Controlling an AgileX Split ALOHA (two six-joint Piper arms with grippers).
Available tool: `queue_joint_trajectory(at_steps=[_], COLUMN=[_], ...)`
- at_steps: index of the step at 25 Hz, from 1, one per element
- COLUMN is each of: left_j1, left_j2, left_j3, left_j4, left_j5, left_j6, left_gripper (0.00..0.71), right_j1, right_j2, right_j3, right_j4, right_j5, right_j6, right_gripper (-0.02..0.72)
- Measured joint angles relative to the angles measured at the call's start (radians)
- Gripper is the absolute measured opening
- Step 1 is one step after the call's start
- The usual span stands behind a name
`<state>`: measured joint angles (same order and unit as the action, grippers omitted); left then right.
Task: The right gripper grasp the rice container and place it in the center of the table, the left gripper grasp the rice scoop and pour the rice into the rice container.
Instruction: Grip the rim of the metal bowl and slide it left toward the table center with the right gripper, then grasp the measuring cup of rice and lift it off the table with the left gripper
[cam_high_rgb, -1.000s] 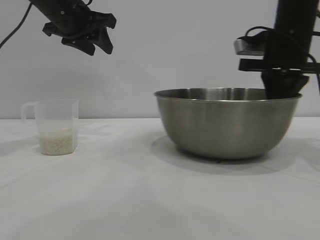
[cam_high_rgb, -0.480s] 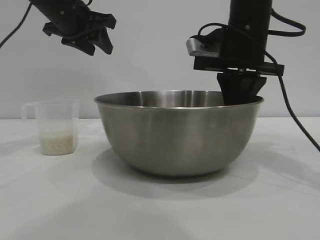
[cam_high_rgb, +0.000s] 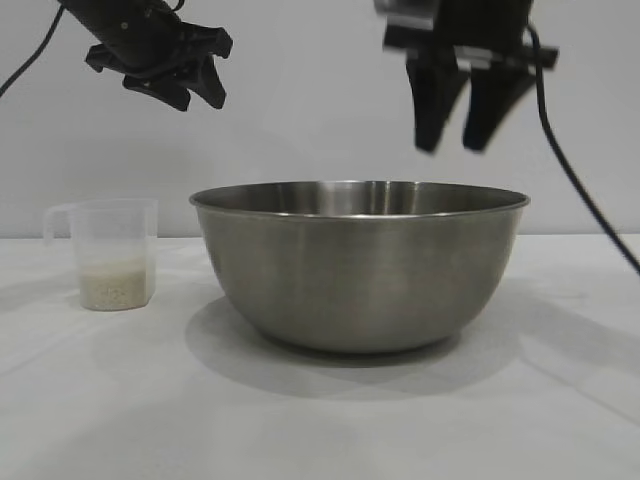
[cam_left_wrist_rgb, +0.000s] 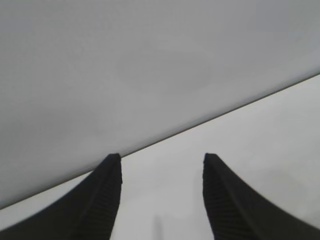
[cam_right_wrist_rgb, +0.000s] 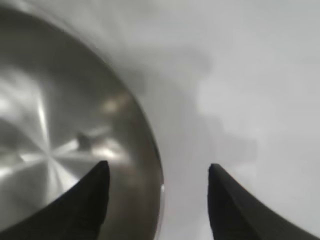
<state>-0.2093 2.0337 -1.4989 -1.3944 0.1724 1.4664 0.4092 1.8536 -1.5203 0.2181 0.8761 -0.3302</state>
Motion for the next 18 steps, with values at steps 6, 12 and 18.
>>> queue_joint_trajectory(at_steps=[6,12,18], left_j1=[0.000,0.000,0.000], left_j2=[0.000,-0.004,-0.029], left_j3=[0.000,0.000,0.000], left_j4=[0.000,0.000,0.007], left_j5=[0.000,0.000,0.002], left_j6=[0.000,-0.002,-0.002], left_gripper=[0.369,0.369,0.369], right_j1=[0.001,0.001,-0.084], right_j2=[-0.268,-0.481,-0.604], right_j3=[0.310,0.674,0.811], right_j4=[0.170,0.263,0.265], right_j5=[-0.263,-0.466,-0.438], right_j6=[-0.205,-0.436,-0.201], right_gripper=[0.382,0.382,0.382])
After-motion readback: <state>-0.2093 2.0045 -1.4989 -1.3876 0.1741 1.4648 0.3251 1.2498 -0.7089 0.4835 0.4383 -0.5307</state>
